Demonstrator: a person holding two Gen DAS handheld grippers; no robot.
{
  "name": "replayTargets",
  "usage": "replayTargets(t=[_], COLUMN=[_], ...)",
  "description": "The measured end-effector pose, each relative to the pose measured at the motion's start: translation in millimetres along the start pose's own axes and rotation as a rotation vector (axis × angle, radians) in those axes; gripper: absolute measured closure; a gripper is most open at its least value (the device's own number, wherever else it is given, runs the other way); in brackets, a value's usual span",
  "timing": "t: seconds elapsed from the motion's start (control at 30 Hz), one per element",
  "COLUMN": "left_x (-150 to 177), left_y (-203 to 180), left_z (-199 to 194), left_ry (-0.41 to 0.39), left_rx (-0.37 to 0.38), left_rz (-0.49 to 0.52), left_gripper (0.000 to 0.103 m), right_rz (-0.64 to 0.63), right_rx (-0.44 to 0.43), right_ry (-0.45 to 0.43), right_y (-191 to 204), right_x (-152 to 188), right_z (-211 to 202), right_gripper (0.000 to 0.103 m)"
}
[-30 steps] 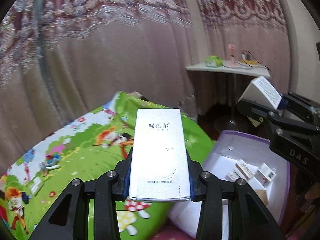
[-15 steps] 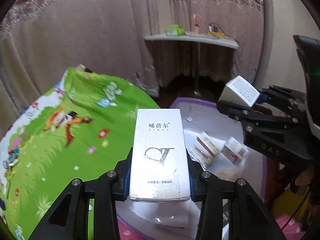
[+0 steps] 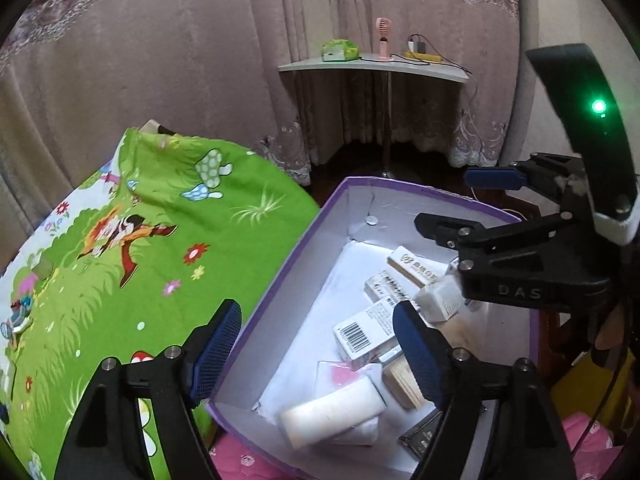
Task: Organize rigid objects
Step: 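Open both grippers to drop the boxes into the bin, then move both grippers back over the bedspread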
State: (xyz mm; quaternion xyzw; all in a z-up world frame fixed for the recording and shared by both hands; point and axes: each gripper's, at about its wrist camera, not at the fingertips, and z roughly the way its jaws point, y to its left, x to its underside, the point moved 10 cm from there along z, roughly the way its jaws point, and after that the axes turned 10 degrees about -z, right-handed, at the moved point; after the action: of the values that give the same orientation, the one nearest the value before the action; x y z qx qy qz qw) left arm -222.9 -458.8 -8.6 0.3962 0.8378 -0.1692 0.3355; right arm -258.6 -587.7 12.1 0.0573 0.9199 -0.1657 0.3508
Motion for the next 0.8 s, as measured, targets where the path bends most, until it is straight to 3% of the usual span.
replayTargets(t=[0.23,0.43,0.63,0.8], left_x=[3.7,11.2,31.0,68.0], left_y=[44.9,107.1,181.0,253.9], left_z=[-2.3,-9.8,-24.9,-40.7], left_ry=[-0.01,-0.026,-0.055,-0.052], left_rx=[-0.049,-0.116,-0.215,-0.332], left_rz=[-0.108,-0.247,-0.381,-0.48], left_gripper=[0.024,0.024,0.023,0.022], right_rz=[-0.049,-0.124,-0.226,-0.374], right_rx=[-0.034,-0.09,-0.18,-0.274], right_ry=[-0.012,-0.024,-0.02,-0.017], right_y=[30.5,74.2,135.7,210.7], right_x=[-16.8,-34.2,-51.1,-72.7], right_z=[1.9,5.7,14.1,28.5], right_gripper=[0.027,0.026,0.026,0.026])
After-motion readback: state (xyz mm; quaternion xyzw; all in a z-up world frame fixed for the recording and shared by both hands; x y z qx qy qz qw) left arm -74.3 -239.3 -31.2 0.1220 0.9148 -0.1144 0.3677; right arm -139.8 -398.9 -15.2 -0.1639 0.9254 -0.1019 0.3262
